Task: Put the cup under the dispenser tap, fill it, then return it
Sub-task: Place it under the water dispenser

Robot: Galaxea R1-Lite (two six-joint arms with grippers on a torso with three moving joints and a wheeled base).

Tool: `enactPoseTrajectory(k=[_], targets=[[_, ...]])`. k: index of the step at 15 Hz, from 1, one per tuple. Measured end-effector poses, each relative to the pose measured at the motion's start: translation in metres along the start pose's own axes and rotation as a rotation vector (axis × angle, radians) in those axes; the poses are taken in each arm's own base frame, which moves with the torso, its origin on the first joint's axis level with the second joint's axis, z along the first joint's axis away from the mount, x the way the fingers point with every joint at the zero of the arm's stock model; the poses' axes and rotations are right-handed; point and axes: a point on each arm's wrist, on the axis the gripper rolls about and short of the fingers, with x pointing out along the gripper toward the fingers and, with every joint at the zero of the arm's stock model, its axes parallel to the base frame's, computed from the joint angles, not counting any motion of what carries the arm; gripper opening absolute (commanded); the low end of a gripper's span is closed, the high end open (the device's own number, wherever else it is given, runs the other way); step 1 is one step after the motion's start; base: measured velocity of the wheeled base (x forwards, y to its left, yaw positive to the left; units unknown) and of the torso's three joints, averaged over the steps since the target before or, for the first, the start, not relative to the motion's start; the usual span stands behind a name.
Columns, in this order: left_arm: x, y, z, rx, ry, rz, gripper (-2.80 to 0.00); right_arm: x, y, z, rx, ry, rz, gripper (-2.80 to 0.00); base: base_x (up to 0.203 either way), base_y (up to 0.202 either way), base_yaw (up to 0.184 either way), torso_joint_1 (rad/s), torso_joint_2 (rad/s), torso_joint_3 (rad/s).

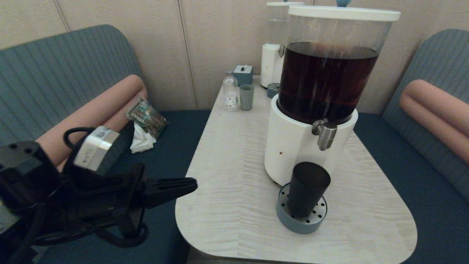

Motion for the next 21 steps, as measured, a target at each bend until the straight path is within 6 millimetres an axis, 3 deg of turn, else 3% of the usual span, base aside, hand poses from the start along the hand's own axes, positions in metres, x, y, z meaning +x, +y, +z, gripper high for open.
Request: enactPoseTrajectory(k=[4,7,21], targets=[[0.058,0.023,-0.016,-0.036,0.051,0.051,-2.8,0.0,0.0,0.0,0.0,0.0,0.0,-2.8,0.0,0.0,0.0,0.0,0.0,0.0],[0.085,0.031,-0.029,-0.037,0.098,0.067,-2.8,0.0,0.0,0.0,0.0,0.0,0.0,-2.8,0.0,0.0,0.0,0.0,0.0,0.0],[0.17,0.027,-0.066,-0.043,0.145,0.037,-2.8,0.0,0.0,0.0,0.0,0.0,0.0,-2.8,0.0,0.0,0.0,0.0,0.0,0.0]])
